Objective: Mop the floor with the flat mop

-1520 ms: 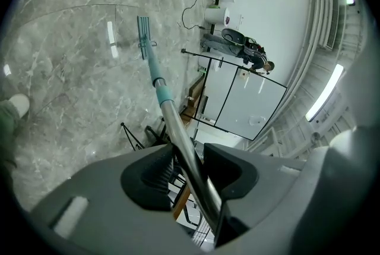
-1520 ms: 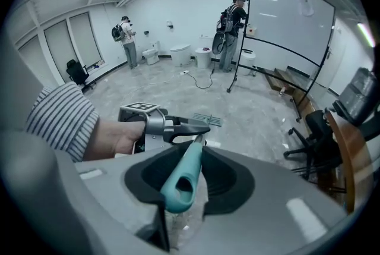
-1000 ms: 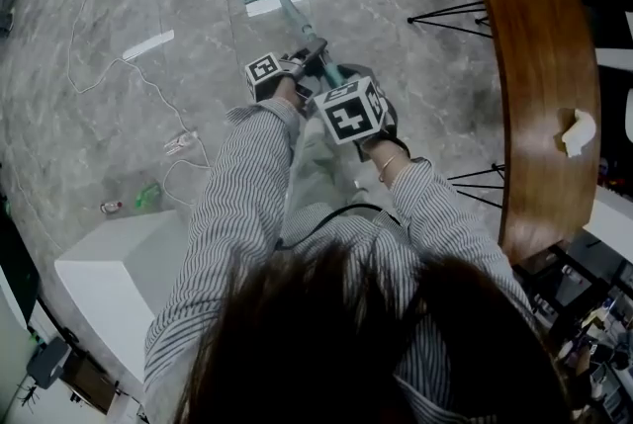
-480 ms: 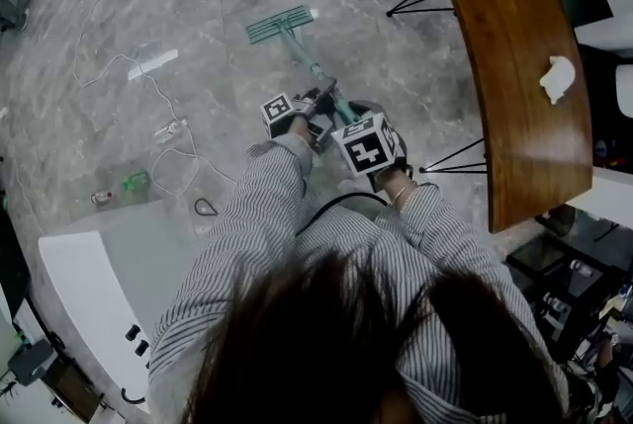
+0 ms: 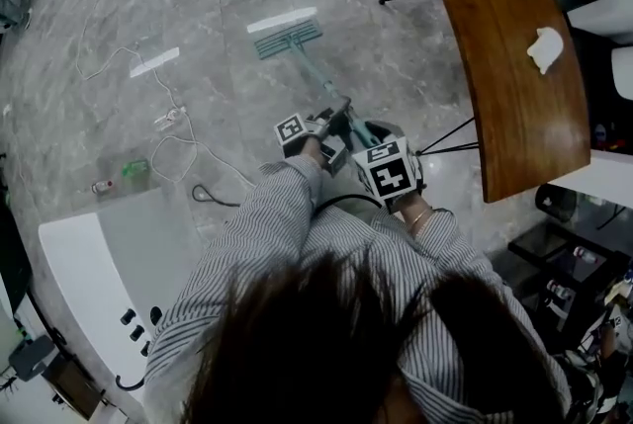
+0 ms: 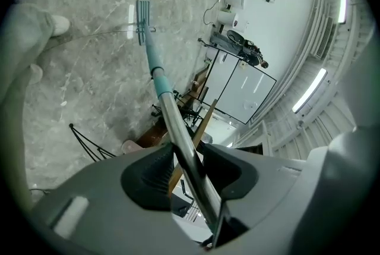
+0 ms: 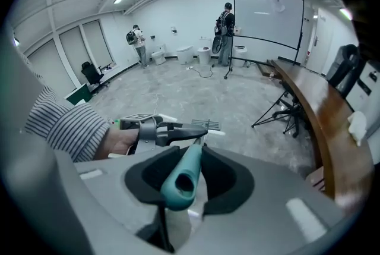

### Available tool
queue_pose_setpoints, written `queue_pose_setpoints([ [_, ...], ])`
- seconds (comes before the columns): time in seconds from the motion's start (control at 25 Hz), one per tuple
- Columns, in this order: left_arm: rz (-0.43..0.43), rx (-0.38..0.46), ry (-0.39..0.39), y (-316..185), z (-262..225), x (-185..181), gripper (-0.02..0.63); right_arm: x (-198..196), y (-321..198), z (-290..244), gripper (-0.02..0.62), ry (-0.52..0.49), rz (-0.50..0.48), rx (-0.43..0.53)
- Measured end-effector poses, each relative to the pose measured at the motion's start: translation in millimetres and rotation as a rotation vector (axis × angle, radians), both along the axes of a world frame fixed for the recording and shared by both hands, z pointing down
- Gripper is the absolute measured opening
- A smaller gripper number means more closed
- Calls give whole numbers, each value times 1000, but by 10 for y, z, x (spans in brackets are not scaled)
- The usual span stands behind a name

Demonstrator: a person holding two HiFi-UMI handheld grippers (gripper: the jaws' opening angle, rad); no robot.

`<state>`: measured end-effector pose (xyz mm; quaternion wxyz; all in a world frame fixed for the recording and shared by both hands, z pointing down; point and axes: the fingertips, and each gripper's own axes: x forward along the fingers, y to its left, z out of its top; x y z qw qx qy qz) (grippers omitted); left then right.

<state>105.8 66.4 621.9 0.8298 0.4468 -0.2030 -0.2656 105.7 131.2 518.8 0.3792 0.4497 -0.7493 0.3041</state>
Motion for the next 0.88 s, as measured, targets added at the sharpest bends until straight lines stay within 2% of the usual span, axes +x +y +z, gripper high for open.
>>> queue_pose_setpoints([
  [0.16,51,-6,17,144,-40,36,146,61,112,-17,117,-1,30,-3],
  [0.44,105,-8,25,207,1,-103,146,-133,189,25,117,0,39,-18],
  [0.88,156,0,-18,274,34,-198,146,-244,251,82,118,10,41,-18],
])
